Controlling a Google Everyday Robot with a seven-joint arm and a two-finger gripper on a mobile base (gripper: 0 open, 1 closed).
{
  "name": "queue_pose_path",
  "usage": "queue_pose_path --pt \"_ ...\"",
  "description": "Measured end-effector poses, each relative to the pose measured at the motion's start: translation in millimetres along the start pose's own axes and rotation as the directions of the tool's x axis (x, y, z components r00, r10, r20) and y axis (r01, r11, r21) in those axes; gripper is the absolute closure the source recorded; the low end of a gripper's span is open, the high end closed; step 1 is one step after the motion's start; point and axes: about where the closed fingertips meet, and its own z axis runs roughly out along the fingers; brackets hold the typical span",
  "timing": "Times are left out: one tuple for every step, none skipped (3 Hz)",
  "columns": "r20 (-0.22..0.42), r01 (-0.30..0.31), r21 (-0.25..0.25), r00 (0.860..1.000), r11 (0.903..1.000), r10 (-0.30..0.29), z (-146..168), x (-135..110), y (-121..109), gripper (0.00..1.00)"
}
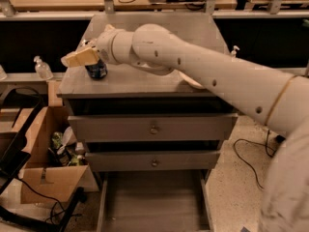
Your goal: Place pepsi can into bottom drawer
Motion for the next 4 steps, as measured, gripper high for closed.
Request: queue_pose_path --pt "-0.013 0.000 -0.027 1.000 0.9996 0.000 27.5 11.8 7.4 0.19" --pt "-0.026 -0.030 -0.056 0.999 0.9980 0.028 40.7 34.2 17.1 0.42" --pt "-0.026 -0.039 -0.065 0.999 0.9971 0.037 43.3 36.5 20.7 0.73" --pt "-0.026 -0.039 -0.065 0.999 0.9971 0.037 43.2 36.4 20.8 0.96"
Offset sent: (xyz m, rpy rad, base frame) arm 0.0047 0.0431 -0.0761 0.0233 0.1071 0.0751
